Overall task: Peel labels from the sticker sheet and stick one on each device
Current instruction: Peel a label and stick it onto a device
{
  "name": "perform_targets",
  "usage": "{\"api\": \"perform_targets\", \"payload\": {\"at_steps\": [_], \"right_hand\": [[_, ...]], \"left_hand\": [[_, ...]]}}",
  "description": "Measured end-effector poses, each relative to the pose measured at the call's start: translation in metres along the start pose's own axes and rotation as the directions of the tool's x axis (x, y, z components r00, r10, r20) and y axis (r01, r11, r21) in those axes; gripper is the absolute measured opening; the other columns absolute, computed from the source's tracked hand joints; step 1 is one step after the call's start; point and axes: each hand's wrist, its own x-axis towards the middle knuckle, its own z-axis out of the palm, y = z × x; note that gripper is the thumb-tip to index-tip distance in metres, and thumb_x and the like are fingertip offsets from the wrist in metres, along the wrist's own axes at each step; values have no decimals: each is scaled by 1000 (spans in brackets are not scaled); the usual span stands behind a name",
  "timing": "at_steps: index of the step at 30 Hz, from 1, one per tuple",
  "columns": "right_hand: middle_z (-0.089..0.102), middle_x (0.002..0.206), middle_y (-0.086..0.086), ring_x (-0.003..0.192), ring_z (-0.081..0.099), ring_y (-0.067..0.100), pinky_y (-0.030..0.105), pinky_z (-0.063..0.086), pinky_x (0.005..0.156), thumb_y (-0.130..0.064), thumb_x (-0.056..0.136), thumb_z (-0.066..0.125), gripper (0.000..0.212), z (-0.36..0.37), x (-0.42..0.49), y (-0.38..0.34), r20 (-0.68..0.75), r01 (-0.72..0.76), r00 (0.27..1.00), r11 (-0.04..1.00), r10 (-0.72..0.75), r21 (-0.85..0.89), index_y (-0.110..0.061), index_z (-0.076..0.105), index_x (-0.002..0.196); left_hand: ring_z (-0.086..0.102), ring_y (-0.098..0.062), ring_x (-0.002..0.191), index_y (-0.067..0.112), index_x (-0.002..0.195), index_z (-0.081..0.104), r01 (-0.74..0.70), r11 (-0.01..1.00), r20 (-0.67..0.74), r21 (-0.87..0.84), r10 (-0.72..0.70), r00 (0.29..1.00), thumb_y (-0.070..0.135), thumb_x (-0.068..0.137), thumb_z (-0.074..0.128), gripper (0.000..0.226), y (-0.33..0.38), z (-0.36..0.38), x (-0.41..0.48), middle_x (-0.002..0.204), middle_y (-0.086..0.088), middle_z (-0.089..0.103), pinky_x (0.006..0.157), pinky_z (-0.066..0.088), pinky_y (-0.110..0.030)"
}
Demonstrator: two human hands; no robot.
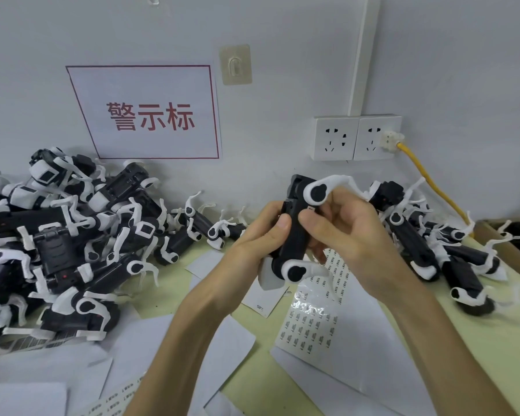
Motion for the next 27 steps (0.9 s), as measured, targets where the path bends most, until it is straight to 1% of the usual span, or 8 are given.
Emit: {"api": "perform_targets", "payload": {"at_steps": [3,5,8,10,13,16,21,27], "right_hand": [[45,71,24,55,49,20,28,41,47,-24,90,63,37,2,1,1,-4,6,1000,999,-6,-33,7,43,88],[52,63,10,52,47,18,26,36,46,-22,92,59,28,0,1,0,20,-8,1000,1000,8,-11,-6,42,78],[56,62,5,52,44,20,27,32,46,-18,94,55,28,-2,1,-1,33,-14,999,999,13,50,-21,43,68],[56,62,3,55,44,21,27,35,49,-19,93,55,28,0,0,-1,34,-24,999,998,22,59,-21,44,68],[52,61,3,56,45,20,25,36,49,-23,91,61,29,3,0,1,1,-26,1000,998,26,62,-5,44,75],[51,58,5,52,49,15,20,39,48,-24,87,66,36,6,0,2,-68,-1,998,1000,2,10,2,44,77],[60,60,6,52,52,17,22,41,50,-24,88,64,30,0,0,2,-10,-27,1000,999,26,-25,4,53,83],[61,66,3,60,55,21,25,42,51,-22,89,60,16,-2,1,10,13,-88,996,996,88,8,-7,58,85]], "left_hand": [[65,-27,106,18,124,61,6,1000,0,-19,-6,1000,42,99,45,39,1,0,0,107,-5,69,99,48,-42],[65,-17,91,11,115,60,16,996,24,-89,-14,1000,41,98,42,39,2,-1,-1,97,-1,68,87,50,-29],[64,-10,77,5,107,57,27,987,50,-158,-19,999,40,100,38,40,2,-1,-1,89,2,67,70,50,-16],[62,-15,86,5,111,57,18,994,43,-103,-13,999,42,99,40,42,3,-2,0,95,-2,64,79,49,-23],[60,-20,102,12,121,60,17,1000,19,-16,-17,1000,44,98,44,42,3,-3,0,104,-3,64,99,45,-43],[62,-13,102,23,120,62,18,999,17,35,-18,1000,44,100,45,34,3,-3,-2,104,6,67,95,45,-34],[59,-11,96,26,109,60,5,996,28,87,-8,1000,44,100,46,24,2,-6,-3,97,10,64,90,42,-31],[62,-6,97,26,116,58,47,990,-1,135,-47,999,47,96,47,31,-1,-8,-1,97,13,66,91,43,-28]]}}
